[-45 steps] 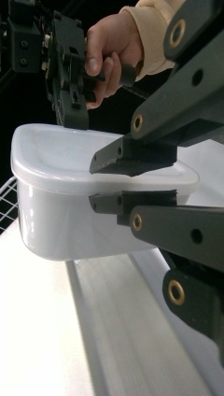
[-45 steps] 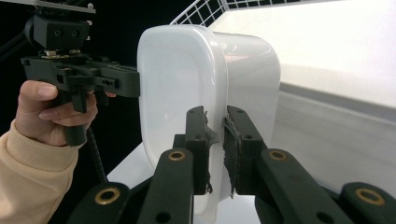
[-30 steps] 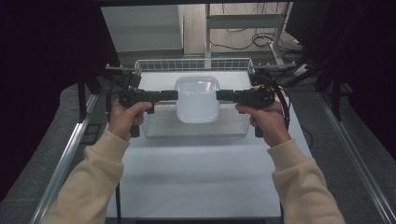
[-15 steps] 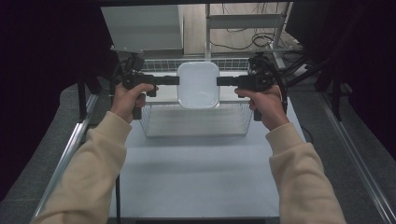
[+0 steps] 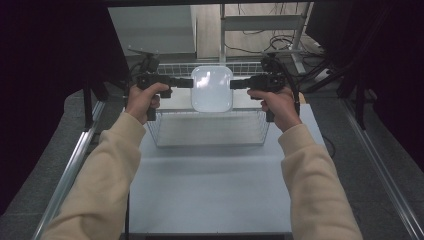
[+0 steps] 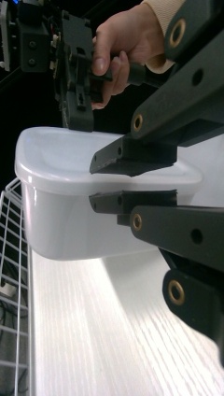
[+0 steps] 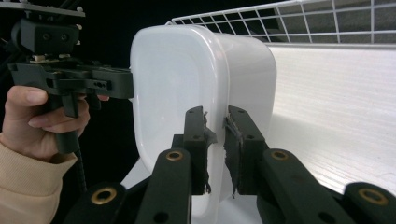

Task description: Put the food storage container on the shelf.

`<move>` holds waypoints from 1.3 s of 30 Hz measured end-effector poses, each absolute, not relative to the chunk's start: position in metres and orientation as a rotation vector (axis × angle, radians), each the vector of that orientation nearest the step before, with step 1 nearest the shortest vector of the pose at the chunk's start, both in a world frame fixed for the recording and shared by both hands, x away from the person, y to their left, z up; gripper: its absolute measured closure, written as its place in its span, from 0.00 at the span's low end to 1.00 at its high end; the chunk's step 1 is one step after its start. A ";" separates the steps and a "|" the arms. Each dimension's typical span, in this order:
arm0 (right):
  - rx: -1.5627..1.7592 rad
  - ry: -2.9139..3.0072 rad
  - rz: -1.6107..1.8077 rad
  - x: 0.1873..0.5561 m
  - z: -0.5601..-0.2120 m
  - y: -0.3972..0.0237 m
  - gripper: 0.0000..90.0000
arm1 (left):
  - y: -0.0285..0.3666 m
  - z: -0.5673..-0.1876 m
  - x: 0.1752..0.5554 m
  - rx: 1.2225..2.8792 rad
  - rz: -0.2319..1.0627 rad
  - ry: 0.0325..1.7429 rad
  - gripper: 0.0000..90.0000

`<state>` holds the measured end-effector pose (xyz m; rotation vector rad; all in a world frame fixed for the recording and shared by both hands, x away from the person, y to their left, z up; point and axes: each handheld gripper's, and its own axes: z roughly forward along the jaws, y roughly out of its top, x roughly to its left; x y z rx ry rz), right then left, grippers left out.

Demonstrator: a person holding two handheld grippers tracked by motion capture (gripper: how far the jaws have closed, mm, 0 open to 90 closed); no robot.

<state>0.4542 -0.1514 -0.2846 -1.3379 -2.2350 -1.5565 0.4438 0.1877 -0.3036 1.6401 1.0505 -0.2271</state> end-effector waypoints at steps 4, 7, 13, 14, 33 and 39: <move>-1.339 -2.182 -1.562 0.461 -0.288 -0.152 0.86 | 0.190 -0.306 0.450 1.606 -0.253 1.069 0.88; -1.352 -2.142 -1.570 0.467 -0.291 -0.152 0.84 | 0.191 -0.310 0.457 1.582 -0.267 1.089 0.87; -1.410 -2.062 -1.570 0.479 -0.300 -0.152 0.80 | 0.191 -0.319 0.469 1.520 -0.325 1.140 0.83; -1.420 -2.043 -1.569 0.481 -0.301 -0.151 0.80 | 0.191 -0.321 0.471 1.506 -0.336 1.152 0.82; -1.494 -2.001 -1.678 0.487 -0.307 -0.147 0.48 | 0.187 -0.326 0.474 1.496 -0.242 1.176 0.45; -1.393 -2.150 -1.718 0.463 -0.292 -0.154 0.37 | 0.190 -0.316 0.449 1.568 -0.126 1.109 0.36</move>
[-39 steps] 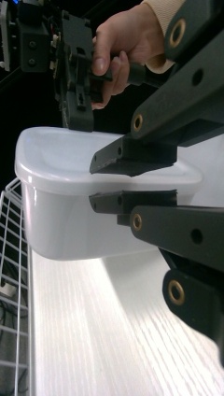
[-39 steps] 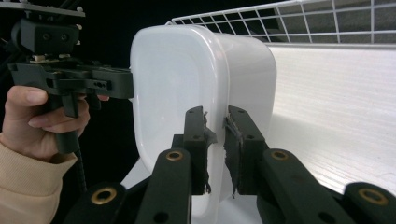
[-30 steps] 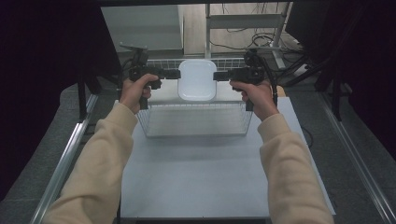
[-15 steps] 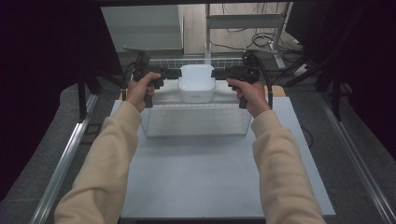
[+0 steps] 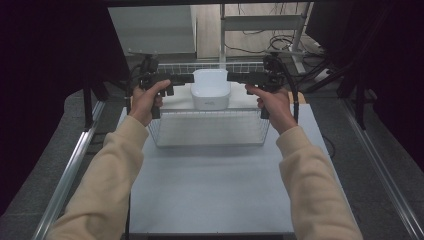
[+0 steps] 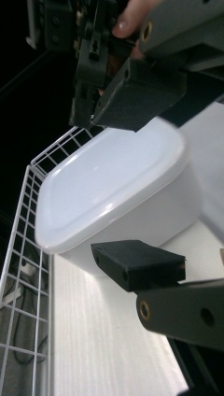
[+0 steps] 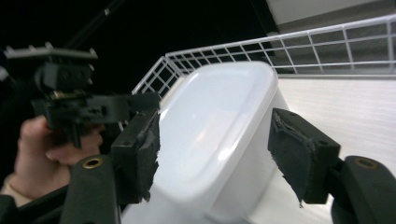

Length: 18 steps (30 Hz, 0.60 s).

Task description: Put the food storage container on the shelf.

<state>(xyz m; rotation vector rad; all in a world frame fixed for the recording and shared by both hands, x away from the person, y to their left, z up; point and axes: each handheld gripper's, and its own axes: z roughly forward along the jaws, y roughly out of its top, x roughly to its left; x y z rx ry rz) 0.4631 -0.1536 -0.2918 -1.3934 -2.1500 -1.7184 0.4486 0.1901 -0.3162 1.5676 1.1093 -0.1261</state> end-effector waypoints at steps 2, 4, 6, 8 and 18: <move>-1.368 -2.219 -1.746 0.453 -0.290 -0.157 0.36 | 0.191 -0.316 0.440 1.578 -0.092 1.102 0.35; -1.323 -2.277 -1.785 0.440 -0.290 -0.164 0.35 | 0.191 -0.316 0.428 1.603 -0.045 1.093 0.34; -1.282 -2.335 -1.782 0.430 -0.292 -0.169 0.33 | 0.191 -0.316 0.416 1.635 -0.004 1.077 0.33; -1.262 -2.400 -1.770 0.419 -0.294 -0.175 0.32 | 0.191 -0.318 0.405 1.666 0.040 1.065 0.32; -1.204 -2.574 -1.710 0.365 -0.329 -0.195 0.31 | 0.195 -0.345 0.338 1.712 0.157 1.014 0.30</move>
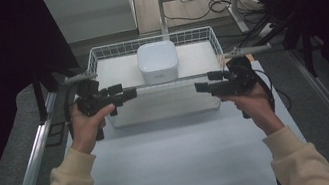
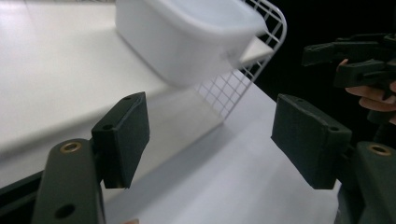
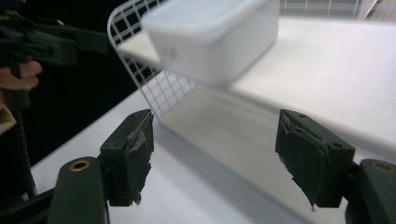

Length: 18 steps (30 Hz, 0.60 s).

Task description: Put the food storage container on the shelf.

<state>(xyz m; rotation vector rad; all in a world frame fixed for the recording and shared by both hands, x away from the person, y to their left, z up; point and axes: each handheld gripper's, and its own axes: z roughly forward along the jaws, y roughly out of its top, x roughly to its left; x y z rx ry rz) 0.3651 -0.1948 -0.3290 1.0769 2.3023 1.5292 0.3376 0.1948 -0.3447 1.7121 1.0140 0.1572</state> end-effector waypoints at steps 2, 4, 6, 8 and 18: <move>1.062 2.295 1.512 0.353 -0.341 -0.198 0.31 | 0.196 -0.355 0.323 1.722 0.163 1.010 0.30; 1.062 2.293 1.504 0.340 -0.354 -0.201 0.30 | 0.197 -0.367 0.309 1.729 0.165 1.006 0.29; 1.055 2.289 1.494 0.330 -0.366 -0.205 0.30 | 0.198 -0.381 0.297 1.743 0.174 1.013 0.30; 1.059 2.280 1.471 0.319 -0.381 -0.210 0.29 | 0.198 -0.394 0.289 1.748 0.178 1.020 0.30; 1.161 2.284 1.344 0.289 -0.451 -0.237 0.29 | 0.197 -0.452 0.262 1.826 0.230 1.042 0.29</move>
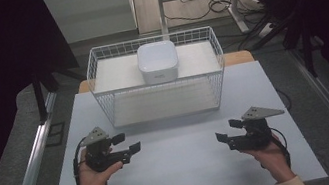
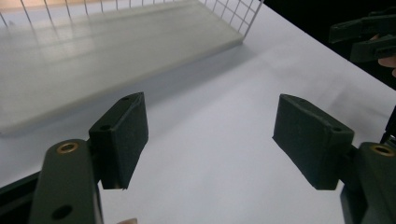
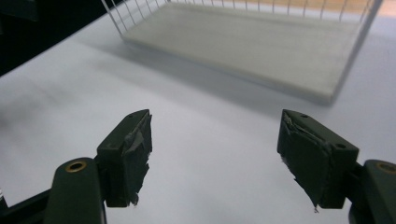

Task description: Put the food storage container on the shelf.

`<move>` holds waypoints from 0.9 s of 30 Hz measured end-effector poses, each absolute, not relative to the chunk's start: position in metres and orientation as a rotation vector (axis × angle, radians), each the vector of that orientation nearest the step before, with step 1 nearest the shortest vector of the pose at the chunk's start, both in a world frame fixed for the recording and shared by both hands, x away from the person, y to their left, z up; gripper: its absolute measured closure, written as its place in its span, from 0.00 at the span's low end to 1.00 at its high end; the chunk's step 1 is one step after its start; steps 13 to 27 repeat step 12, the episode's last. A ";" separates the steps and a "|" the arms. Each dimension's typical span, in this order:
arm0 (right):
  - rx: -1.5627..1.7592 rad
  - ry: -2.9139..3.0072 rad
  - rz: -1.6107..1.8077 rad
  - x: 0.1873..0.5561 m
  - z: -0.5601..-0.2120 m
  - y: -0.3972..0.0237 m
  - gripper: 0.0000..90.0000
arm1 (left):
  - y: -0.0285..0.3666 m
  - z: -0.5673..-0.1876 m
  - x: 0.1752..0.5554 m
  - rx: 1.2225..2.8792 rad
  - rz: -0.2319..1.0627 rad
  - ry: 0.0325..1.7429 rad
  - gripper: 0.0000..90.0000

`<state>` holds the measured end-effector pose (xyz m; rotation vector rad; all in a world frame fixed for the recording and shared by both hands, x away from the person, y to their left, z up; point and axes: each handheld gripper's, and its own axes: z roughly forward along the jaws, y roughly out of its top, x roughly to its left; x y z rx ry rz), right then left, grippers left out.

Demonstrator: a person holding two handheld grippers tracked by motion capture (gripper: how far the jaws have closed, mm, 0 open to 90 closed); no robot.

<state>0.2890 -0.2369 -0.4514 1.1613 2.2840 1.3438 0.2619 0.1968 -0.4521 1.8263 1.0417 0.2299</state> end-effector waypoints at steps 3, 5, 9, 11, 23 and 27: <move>1.161 2.272 1.322 0.288 -0.453 -0.241 0.29 | 0.197 -0.456 0.261 1.846 0.245 1.054 0.28; 1.150 2.252 1.331 0.288 -0.452 -0.241 0.27 | 0.198 -0.457 0.260 1.832 0.239 1.056 0.28; 1.123 2.228 1.331 0.285 -0.452 -0.243 0.23 | 0.200 -0.464 0.256 1.826 0.233 1.063 0.28; 1.126 2.216 1.331 0.283 -0.454 -0.244 0.22 | 0.202 -0.467 0.255 1.820 0.235 1.073 0.28; 1.126 2.211 1.327 0.283 -0.456 -0.246 0.22 | 0.203 -0.469 0.255 1.815 0.233 1.081 0.28; 1.126 2.211 1.327 0.283 -0.456 -0.246 0.22 | 0.203 -0.469 0.255 1.815 0.233 1.081 0.28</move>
